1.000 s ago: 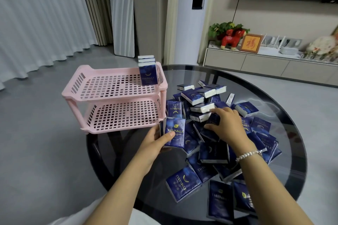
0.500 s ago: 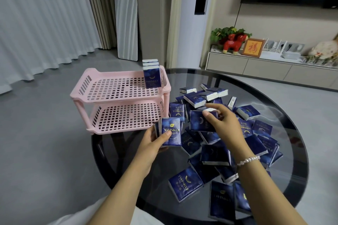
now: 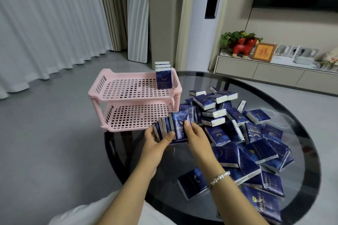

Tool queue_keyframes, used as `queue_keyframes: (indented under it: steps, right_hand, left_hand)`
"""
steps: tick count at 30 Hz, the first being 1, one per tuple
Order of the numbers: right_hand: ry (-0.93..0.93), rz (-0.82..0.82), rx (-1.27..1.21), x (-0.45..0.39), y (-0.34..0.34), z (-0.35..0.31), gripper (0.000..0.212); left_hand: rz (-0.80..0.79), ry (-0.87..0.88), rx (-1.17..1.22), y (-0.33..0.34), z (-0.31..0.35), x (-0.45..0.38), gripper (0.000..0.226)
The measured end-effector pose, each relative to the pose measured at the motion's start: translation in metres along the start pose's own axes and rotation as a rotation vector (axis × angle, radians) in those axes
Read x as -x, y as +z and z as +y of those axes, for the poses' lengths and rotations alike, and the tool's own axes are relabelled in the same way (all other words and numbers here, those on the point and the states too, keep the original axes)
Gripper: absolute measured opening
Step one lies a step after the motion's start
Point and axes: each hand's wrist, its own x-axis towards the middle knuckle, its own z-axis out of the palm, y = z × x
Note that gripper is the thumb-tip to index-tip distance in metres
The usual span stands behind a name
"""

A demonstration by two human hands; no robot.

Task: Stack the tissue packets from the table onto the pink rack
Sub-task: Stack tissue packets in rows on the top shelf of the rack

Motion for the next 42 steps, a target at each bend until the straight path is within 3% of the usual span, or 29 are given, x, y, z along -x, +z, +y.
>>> queue_keyframes:
  steps: [2, 5, 8, 11, 13, 18, 24, 33, 37, 42]
  right_hand:
    - [-0.001, -0.036, 0.032, 0.001, 0.005, 0.003, 0.053]
    - [0.013, -0.083, 0.020, 0.005, 0.008, 0.002, 0.033]
    - [0.067, -0.262, -0.134, 0.002, 0.003, 0.002, 0.024]
    - [0.127, -0.482, -0.220, -0.010, -0.006, 0.007, 0.042]
    - [0.161, -0.620, -0.116, -0.018, -0.011, 0.006, 0.063]
    - [0.128, -0.881, 0.151, -0.028, -0.009, 0.000, 0.073]
    - [-0.071, -0.851, 0.425, -0.028, -0.005, 0.010, 0.095]
    - [0.006, -0.847, 0.606, -0.042, -0.012, 0.009, 0.113]
    - [0.011, -0.880, 0.613, -0.051, -0.009, 0.008, 0.117]
    - [0.029, -0.905, 0.451, -0.054, -0.004, 0.009, 0.097]
  left_hand:
    - [0.002, 0.006, 0.007, -0.002, 0.001, -0.001, 0.109]
    - [-0.004, -0.007, -0.002, -0.007, 0.003, -0.005, 0.115]
    - [-0.036, -0.049, -0.044, -0.020, 0.006, -0.008, 0.108]
    - [-0.125, -0.065, -0.046, -0.042, 0.007, -0.008, 0.095]
    - [-0.191, -0.051, -0.117, -0.056, 0.008, -0.007, 0.098]
    - [-0.325, -0.047, -0.272, -0.076, 0.002, -0.005, 0.105]
    - [-0.351, -0.085, -0.649, -0.083, -0.001, -0.003, 0.118]
    - [-0.317, -0.074, -0.836, -0.078, -0.005, -0.005, 0.140]
    - [-0.259, 0.000, -0.781, -0.074, -0.004, -0.004, 0.123]
    - [-0.196, 0.050, -0.732, -0.077, -0.004, -0.006, 0.106]
